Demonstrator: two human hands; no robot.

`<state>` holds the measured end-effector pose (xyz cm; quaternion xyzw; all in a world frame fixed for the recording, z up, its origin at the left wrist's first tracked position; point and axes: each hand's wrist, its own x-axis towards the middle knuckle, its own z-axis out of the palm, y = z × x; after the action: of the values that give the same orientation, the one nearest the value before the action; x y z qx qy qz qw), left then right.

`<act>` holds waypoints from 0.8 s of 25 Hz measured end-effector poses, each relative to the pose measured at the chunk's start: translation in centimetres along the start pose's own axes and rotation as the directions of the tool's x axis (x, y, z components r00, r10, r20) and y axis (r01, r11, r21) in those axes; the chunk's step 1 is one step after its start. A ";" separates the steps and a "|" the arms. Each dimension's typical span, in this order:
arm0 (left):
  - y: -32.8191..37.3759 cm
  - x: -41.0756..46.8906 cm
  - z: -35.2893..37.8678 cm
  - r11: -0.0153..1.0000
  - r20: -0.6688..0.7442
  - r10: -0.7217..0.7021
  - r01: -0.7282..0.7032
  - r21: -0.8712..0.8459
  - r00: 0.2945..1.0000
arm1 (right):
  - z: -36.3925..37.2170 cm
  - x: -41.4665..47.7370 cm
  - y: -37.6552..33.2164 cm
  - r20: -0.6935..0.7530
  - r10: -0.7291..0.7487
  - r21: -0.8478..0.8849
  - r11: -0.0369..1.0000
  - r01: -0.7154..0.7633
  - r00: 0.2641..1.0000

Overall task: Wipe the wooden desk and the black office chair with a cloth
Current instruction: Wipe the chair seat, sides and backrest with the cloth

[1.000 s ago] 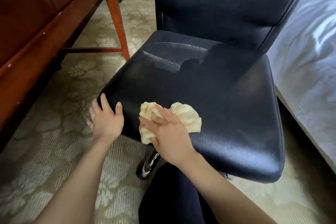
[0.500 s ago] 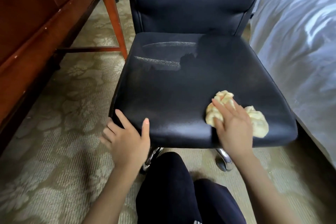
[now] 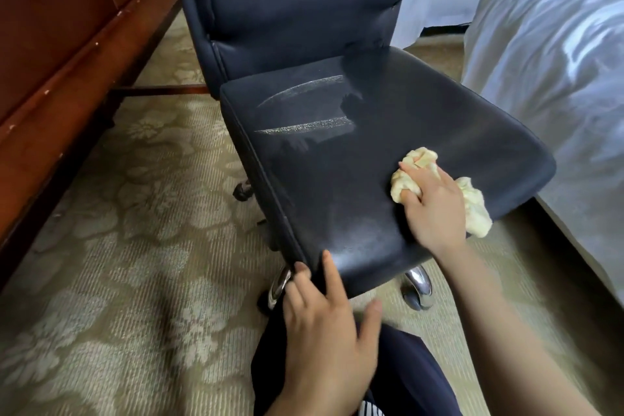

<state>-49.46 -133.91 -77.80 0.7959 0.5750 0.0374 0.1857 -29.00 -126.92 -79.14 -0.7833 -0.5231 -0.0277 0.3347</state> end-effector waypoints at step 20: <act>-5.6 10.2 -3.5 0.984 -0.244 0.176 -0.173 0.032 0.954 | -1.7 -7.6 -3.4 0.104 -0.349 -0.079 0.930 0.358 0.931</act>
<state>-52.03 -122.01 -78.03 0.8337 0.5213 0.1490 0.1049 -34.76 -133.21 -79.11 -0.6919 -0.6680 -0.0782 0.2625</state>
